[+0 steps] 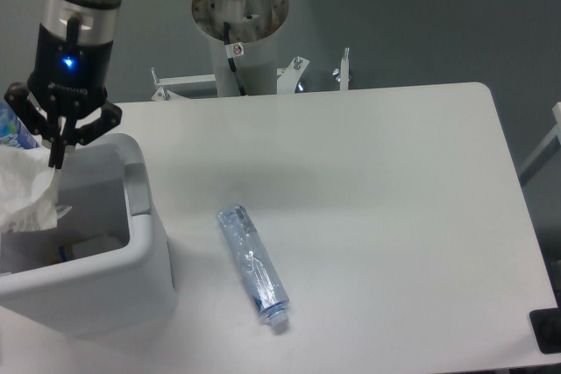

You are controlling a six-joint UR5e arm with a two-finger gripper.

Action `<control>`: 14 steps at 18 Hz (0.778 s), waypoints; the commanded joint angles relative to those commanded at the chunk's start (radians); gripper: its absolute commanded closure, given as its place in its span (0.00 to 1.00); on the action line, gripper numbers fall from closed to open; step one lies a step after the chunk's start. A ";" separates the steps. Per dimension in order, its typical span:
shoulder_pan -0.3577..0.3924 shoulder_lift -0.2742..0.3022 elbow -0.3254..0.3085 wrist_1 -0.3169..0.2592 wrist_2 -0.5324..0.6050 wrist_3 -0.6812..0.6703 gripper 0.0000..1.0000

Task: Place the trash in the trash can
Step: 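Open the gripper to drop the tissue into the bin, then move the gripper back over the clear plastic water bottle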

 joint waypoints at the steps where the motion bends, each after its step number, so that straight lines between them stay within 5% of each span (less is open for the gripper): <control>1: 0.000 0.002 0.002 0.000 0.000 0.009 0.62; 3: 0.000 0.003 0.014 0.002 0.000 0.011 0.43; 6: 0.014 0.006 0.020 0.002 0.000 0.012 0.28; 11: 0.171 0.011 0.023 0.000 -0.002 0.014 0.27; 14: 0.268 -0.038 0.029 0.002 -0.002 0.029 0.27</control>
